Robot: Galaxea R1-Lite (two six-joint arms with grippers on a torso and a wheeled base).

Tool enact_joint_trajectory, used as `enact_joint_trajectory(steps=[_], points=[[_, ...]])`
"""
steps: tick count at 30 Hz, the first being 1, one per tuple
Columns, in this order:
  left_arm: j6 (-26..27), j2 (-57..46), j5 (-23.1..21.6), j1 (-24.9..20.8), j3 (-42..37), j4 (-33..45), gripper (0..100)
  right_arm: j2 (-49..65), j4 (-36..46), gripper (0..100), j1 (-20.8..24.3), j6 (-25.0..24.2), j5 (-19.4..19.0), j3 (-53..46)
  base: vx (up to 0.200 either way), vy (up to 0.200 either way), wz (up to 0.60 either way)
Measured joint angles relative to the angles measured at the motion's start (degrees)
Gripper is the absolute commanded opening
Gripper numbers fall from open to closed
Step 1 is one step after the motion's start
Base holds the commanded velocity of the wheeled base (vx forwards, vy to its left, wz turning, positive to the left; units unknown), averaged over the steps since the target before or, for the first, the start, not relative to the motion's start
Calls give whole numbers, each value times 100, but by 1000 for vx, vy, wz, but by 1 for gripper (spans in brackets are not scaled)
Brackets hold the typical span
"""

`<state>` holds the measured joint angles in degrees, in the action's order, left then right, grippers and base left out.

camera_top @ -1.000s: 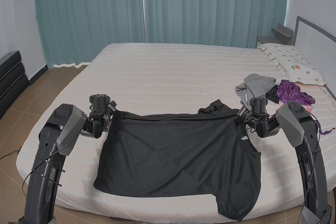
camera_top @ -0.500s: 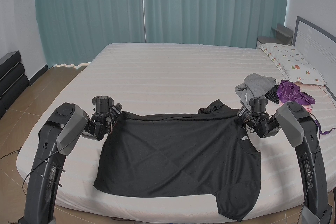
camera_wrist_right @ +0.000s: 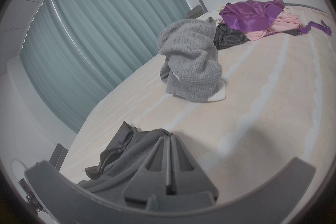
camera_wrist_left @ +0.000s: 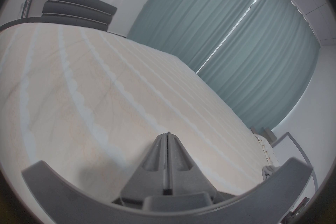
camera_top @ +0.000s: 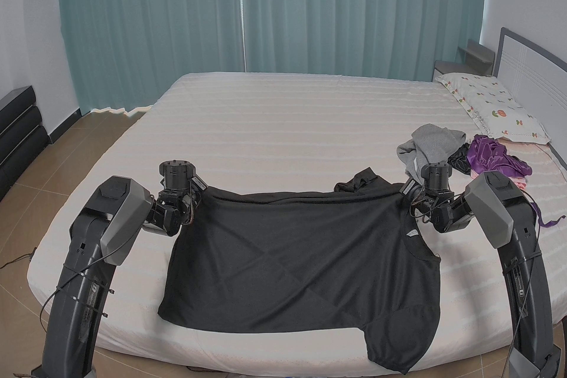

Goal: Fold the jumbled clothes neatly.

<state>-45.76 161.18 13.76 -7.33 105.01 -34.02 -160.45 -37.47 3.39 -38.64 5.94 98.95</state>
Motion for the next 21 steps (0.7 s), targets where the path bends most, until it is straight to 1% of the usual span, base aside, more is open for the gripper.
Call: enact_joint_trajectory(steps=[5,7,12,21], points=[[-22,111,433,99,371,4,0,0,-141,0,-28,17,126,13,0,0,0],[-24,158,539,140,483,12,0,4,-251,0,-39,20,143,30,0,0,0],[-22,229,586,182,568,28,0,11,-435,0,-52,44,150,48,0,0,0],[9,312,586,190,596,45,0,-96,-601,0,-4,241,152,240,0,0,0]])
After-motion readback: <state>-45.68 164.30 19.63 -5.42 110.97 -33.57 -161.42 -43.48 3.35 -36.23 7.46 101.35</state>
